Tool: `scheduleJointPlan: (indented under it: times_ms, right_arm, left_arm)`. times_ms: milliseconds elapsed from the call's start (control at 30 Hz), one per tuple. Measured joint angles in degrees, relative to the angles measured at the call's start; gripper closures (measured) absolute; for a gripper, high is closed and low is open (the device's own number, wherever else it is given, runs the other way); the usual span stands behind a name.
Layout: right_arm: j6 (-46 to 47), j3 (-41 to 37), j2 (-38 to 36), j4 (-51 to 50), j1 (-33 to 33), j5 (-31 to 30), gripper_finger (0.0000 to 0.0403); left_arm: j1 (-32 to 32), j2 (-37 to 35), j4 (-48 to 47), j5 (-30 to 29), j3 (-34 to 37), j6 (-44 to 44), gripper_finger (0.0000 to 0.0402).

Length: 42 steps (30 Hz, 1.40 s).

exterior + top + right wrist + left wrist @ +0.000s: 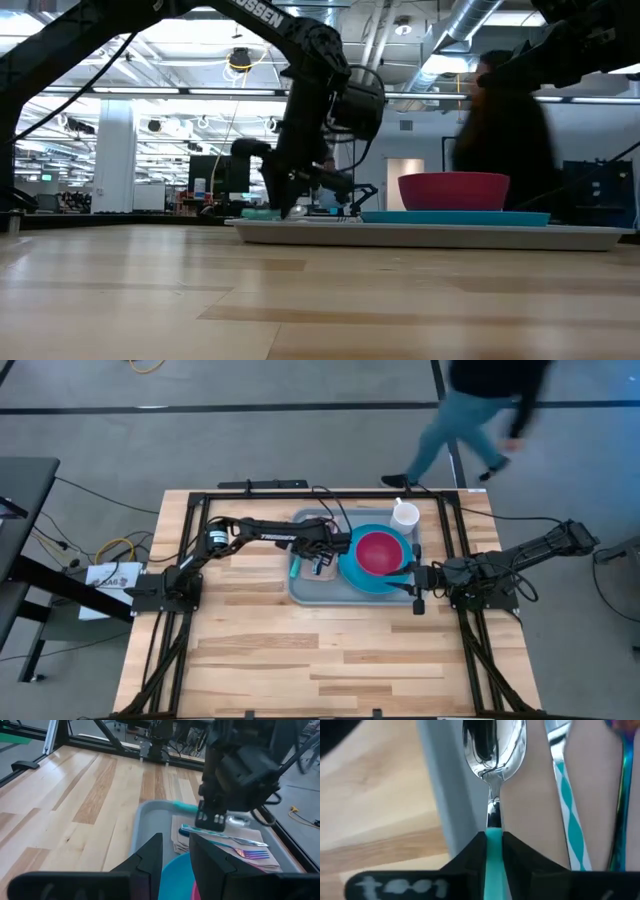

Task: Set up tray
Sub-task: Adjust the green spoon on top of the light brown table napkin on the black serving tray, then return to Home Position

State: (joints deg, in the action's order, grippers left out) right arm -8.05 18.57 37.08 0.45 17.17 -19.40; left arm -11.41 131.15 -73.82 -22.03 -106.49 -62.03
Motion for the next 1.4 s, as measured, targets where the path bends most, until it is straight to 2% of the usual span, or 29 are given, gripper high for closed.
scheduleJointPlan:
  times_ms: [133, 333, 567, 833, 1400]
  right_arm:
    - [0.0, 0.0, 0.0, -0.01, 0.0, 0.0, 0.0312]
    - [0.04, 0.0, -0.01, -0.02, 0.0, 0.0, 0.0312]
    - [0.04, 0.0, 0.0, -0.02, 0.0, 0.02, 0.0312]
    - [0.04, 0.0, 0.0, -0.02, 0.0, 0.02, 0.0312]
    - [0.04, 0.0, 0.0, -0.01, 0.0, 0.02, 0.0312]
  left_arm:
    - [0.14, -0.04, -4.06, -1.37, -3.25, -4.17, 0.0358]
    - [-0.2, -0.13, 0.33, -0.34, -4.78, -10.28, 0.0378]
    - [-0.73, 0.35, 2.87, -0.09, -4.73, -10.99, 0.0355]
    - [-0.73, 0.35, 3.49, -0.64, -4.73, -10.44, 0.0356]
    - [-0.71, 0.35, 4.9, -2.48, -4.73, -7.69, 0.0319]
